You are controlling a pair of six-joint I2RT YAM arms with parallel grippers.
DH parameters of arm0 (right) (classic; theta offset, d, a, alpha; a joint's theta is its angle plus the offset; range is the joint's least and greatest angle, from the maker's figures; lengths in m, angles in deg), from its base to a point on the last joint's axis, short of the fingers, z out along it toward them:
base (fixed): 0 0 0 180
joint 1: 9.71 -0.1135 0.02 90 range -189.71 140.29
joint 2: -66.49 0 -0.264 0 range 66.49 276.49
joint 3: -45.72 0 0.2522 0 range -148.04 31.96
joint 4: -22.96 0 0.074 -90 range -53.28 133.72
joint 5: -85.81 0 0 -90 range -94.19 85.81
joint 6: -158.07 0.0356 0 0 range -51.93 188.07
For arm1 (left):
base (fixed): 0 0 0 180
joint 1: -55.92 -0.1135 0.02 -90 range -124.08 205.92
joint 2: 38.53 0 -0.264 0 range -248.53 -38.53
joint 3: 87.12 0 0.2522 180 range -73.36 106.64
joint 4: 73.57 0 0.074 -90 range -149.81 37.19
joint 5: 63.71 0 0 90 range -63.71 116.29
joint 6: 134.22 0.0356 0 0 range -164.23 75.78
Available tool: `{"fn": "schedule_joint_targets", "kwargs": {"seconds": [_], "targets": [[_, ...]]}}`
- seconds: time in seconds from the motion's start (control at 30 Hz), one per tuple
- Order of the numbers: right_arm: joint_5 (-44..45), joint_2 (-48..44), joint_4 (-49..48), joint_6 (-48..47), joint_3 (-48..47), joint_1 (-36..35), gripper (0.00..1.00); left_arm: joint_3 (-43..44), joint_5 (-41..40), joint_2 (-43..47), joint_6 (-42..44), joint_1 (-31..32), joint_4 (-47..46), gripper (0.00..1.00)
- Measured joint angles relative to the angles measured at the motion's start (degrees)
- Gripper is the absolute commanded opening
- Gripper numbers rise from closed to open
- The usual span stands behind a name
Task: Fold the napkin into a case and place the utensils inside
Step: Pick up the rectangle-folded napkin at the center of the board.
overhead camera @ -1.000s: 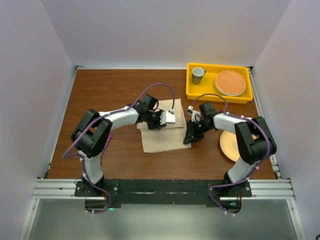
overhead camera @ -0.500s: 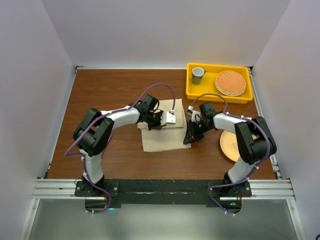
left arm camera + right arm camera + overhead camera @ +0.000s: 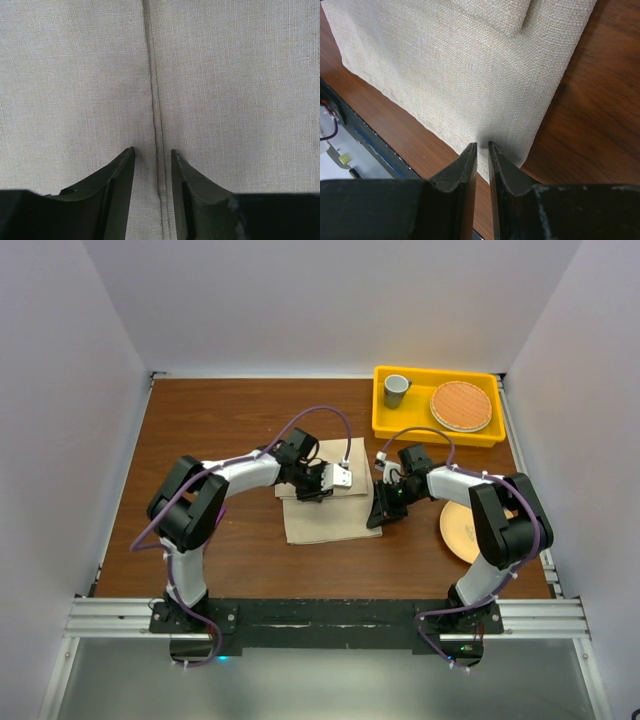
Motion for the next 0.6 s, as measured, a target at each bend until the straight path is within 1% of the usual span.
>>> {"fn": "schedule_joint_targets", "kwargs": {"seconds": [0.07,0.17,0.33,0.6], "targets": [[0.00,0.00,0.00,0.00,0.00,0.00,0.20,0.24,0.02,-0.22,-0.11,0.00,0.09,0.30],[0.02,0.00,0.00,0.00,0.00,0.00,0.20,0.50,0.09,-0.50,-0.15,0.00,0.31,0.25],[0.02,0.00,0.00,0.00,0.00,0.00,0.20,1.66,0.20,-1.25,-0.17,0.00,1.01,0.23],[0.00,0.04,0.00,0.00,0.00,0.00,0.20,3.41,0.20,-1.79,-1.25,-0.11,2.99,0.23]]}}
